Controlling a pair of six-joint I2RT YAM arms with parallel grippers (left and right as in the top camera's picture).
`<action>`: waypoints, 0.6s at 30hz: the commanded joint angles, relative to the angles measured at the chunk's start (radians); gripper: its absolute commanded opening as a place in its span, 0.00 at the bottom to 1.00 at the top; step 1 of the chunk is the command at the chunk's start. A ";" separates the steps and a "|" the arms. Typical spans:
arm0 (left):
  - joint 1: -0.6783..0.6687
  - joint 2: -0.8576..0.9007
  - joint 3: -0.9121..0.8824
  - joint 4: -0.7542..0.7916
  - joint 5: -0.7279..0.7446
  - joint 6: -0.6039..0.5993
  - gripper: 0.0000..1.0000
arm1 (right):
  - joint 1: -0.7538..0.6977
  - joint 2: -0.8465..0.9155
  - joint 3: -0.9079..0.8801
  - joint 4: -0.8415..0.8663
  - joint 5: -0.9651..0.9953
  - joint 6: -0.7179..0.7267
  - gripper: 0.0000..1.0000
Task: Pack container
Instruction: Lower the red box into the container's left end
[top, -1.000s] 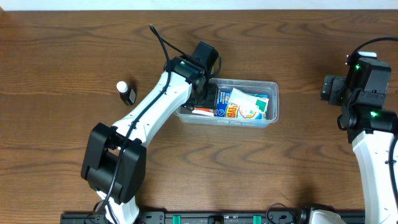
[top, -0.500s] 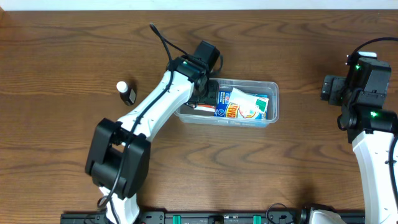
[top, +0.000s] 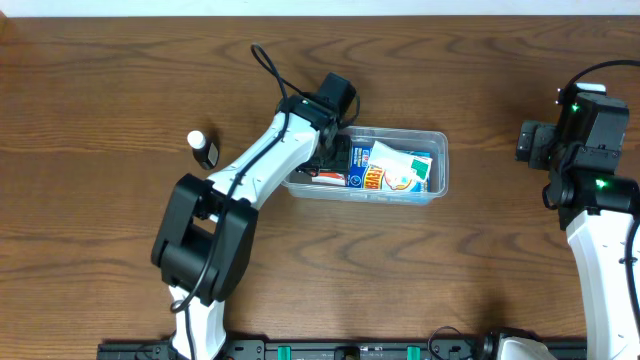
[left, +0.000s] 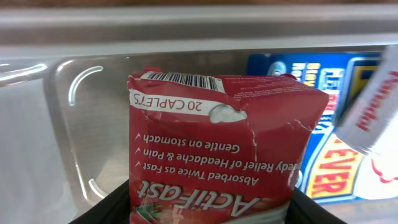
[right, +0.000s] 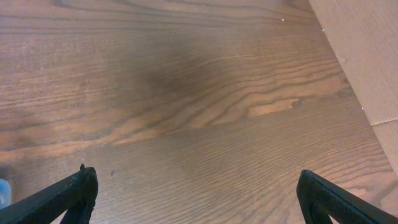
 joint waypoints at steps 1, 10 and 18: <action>0.000 0.037 0.002 0.002 -0.034 -0.010 0.58 | -0.006 -0.006 0.003 -0.001 0.011 0.012 0.99; 0.007 0.050 0.002 0.013 -0.053 -0.010 0.57 | -0.006 -0.006 0.003 -0.001 0.011 0.012 0.99; 0.002 0.051 0.002 0.029 -0.040 -0.036 0.58 | -0.006 -0.006 0.003 -0.001 0.011 0.012 0.99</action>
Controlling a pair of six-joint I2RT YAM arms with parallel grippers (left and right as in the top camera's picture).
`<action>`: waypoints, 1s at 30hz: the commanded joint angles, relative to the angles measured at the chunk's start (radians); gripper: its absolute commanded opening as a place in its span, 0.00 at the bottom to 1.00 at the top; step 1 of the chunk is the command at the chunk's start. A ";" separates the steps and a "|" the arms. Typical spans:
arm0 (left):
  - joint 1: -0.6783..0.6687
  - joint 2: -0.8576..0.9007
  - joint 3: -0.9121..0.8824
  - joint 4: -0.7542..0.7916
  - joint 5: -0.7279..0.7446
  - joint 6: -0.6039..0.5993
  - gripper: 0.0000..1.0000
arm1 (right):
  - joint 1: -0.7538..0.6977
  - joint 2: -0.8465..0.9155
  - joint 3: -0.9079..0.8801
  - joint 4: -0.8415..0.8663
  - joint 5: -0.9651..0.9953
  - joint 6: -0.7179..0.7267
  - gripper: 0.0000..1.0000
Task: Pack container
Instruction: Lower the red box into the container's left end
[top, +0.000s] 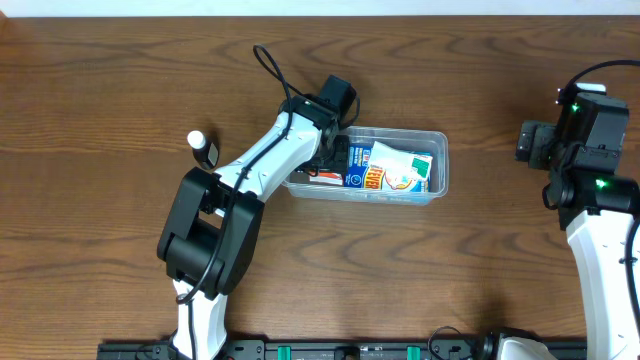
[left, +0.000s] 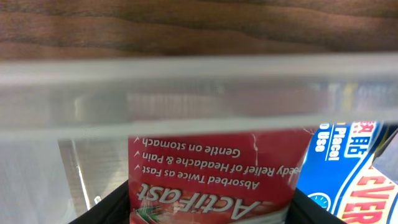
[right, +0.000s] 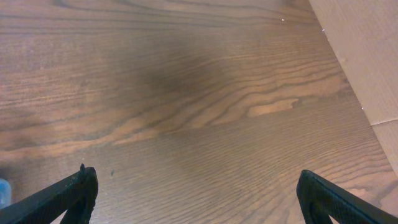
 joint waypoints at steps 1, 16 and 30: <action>-0.003 0.021 0.002 0.004 0.003 -0.023 0.58 | -0.006 -0.006 0.003 -0.002 0.011 0.012 0.99; -0.027 0.021 0.001 0.011 0.004 -0.023 0.72 | -0.006 -0.006 0.003 -0.001 0.011 0.012 0.99; -0.027 0.021 0.002 0.018 0.027 -0.023 0.72 | -0.006 -0.006 0.003 -0.001 0.011 0.012 0.99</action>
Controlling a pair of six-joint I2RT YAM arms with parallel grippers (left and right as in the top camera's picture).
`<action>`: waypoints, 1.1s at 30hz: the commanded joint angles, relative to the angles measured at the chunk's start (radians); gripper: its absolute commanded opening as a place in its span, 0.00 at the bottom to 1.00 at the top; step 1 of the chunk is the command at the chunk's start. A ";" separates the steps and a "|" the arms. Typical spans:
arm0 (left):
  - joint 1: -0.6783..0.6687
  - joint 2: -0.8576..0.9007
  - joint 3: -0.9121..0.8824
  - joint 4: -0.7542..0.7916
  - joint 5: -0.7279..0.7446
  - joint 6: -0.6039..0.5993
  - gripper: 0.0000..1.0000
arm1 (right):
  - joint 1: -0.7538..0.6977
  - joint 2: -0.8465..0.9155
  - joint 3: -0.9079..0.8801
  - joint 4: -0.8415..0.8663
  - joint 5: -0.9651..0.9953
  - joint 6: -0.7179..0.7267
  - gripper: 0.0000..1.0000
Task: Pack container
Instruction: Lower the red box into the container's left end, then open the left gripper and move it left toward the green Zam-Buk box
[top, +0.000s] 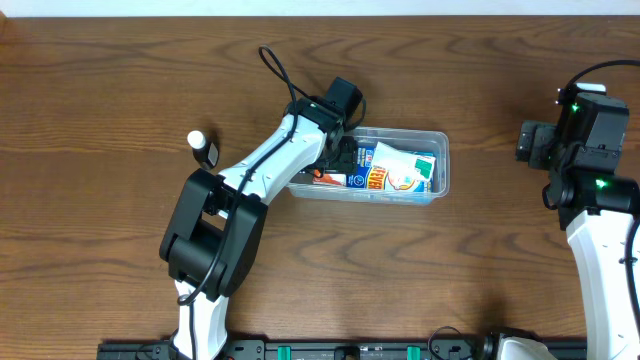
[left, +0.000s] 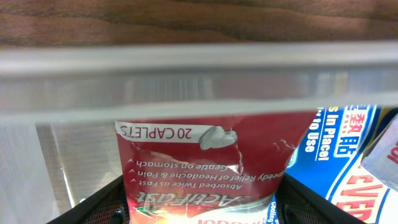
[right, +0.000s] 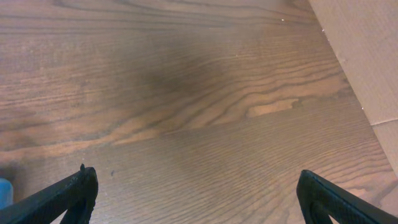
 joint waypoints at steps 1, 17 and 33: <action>-0.003 0.021 0.002 0.003 0.023 -0.005 0.72 | -0.006 -0.006 0.003 -0.001 0.011 0.012 0.99; -0.003 0.021 0.004 0.017 0.023 -0.005 0.93 | -0.006 -0.006 0.003 -0.002 0.011 0.012 0.99; -0.003 -0.173 0.043 0.006 0.040 0.090 0.96 | -0.006 -0.006 0.003 -0.002 0.011 0.012 0.99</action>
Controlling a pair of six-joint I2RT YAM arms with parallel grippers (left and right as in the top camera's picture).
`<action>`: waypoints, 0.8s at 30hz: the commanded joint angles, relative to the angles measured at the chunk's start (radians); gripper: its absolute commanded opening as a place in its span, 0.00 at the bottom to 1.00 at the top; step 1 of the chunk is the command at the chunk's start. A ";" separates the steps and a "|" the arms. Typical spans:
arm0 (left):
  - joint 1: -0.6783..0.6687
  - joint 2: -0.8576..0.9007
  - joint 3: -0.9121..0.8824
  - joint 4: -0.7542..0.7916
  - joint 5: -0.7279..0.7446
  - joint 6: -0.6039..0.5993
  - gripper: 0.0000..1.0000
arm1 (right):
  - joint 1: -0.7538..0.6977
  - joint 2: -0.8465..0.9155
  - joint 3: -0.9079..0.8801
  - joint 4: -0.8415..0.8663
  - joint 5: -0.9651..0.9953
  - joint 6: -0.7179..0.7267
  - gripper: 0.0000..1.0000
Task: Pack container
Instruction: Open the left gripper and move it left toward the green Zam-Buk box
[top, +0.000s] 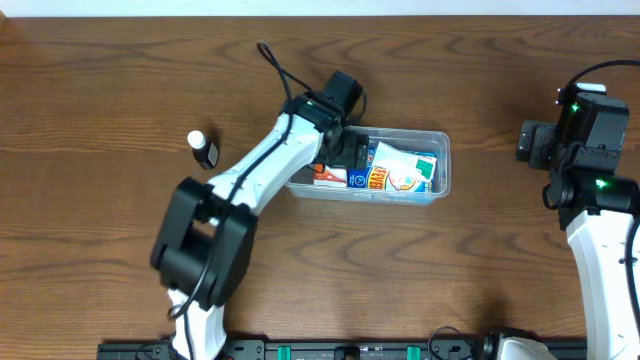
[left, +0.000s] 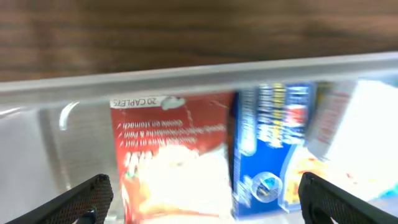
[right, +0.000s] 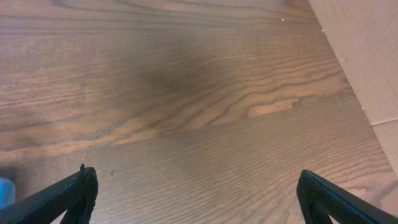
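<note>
The clear plastic container (top: 443, 160) sits mid-table; its near rim (left: 186, 71) crosses the left wrist view. Inside it a red ActiFast caplet box (left: 168, 149) lies at the left end (top: 328, 177), beside a blue box (left: 273, 143) and a white packet (top: 405, 170). My left gripper (left: 204, 196) hovers open over the container's left end (top: 345, 150), its fingers wide apart and off the red box. Far to the right, my right gripper (right: 196, 193) stands open over bare wood (top: 530, 140).
A small dark bottle with a white cap (top: 204, 149) stands on the table left of the container. A cardboard surface (right: 367, 56) borders the table at the right in the right wrist view.
My left gripper's jaws have spread wider and the gripper has drawn back from the red box, which now lies free in the container. The right arm has not moved.
First my left gripper was shut on the red box inside the container's left end, then held it lower against the bottom. After that the jaws had parted around it. Now they are wide open and the box rests beside the blue box.
</note>
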 joint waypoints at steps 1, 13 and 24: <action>-0.003 -0.132 0.034 -0.015 0.002 0.058 1.00 | -0.006 -0.006 0.003 -0.002 0.011 0.012 0.99; 0.147 -0.477 0.033 -0.386 -0.157 0.124 0.98 | -0.006 -0.006 0.003 -0.002 0.011 0.012 0.99; 0.424 -0.489 -0.175 -0.409 -0.162 0.408 0.98 | -0.006 -0.006 0.003 -0.002 0.011 0.012 0.99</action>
